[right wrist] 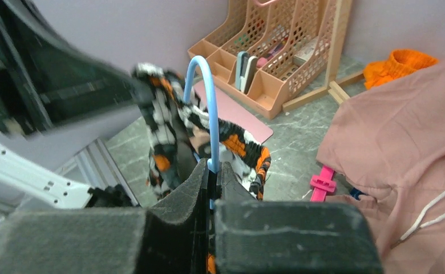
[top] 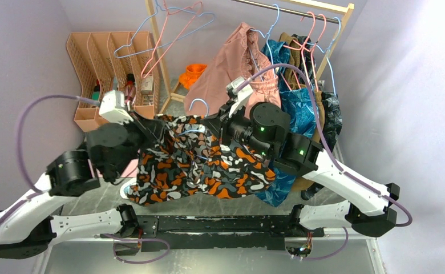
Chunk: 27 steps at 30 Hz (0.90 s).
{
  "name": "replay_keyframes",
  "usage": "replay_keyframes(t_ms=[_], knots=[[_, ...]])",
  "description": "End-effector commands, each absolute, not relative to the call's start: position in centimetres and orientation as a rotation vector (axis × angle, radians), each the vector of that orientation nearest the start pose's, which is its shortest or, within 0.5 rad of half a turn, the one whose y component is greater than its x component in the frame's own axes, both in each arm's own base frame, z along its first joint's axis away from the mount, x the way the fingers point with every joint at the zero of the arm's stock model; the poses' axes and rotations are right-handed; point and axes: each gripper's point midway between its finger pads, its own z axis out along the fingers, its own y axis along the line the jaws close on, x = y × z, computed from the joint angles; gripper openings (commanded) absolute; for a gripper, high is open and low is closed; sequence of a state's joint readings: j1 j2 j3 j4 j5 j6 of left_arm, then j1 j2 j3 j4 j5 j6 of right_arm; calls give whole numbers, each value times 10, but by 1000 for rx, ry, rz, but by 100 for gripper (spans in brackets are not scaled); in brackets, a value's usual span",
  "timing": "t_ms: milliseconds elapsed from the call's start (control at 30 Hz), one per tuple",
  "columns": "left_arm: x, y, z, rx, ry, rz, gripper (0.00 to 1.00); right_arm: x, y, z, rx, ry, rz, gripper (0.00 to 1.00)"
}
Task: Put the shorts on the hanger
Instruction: Hang the shorts on the hanger.
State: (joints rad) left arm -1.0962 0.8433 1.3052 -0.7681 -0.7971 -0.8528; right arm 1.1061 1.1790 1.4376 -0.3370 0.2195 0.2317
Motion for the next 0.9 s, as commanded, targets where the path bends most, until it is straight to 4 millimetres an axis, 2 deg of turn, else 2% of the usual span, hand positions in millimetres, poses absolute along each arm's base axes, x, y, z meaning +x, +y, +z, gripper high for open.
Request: replay_keyframes(t_ms=[0, 100, 267, 400, 433, 467, 600, 733, 867], knots=[[191, -171, 420, -155, 1810, -676, 7, 179, 331, 426, -748, 1555, 853, 0], [189, -186, 423, -71, 1849, -679, 7, 167, 330, 438, -767, 1485, 921, 0], [186, -206, 389, 16, 1957, -651, 7, 152, 319, 462, -711, 1375, 1023, 0], [180, -214, 376, 69, 2009, -662, 7, 142, 306, 479, -653, 1291, 1092, 0], [179, -214, 377, 78, 2011, -669, 11, 140, 303, 482, -642, 1278, 1104, 0], [177, -215, 380, 88, 2009, -684, 22, 139, 301, 484, -632, 1269, 1110, 0], [169, -217, 395, 118, 1963, -774, 50, 139, 295, 486, -604, 1265, 1110, 0], [157, -216, 416, 179, 1873, -880, 62, 141, 290, 486, -578, 1260, 1101, 0], [148, -203, 436, 200, 1764, -945, 69, 148, 287, 478, -571, 1292, 1048, 0]])
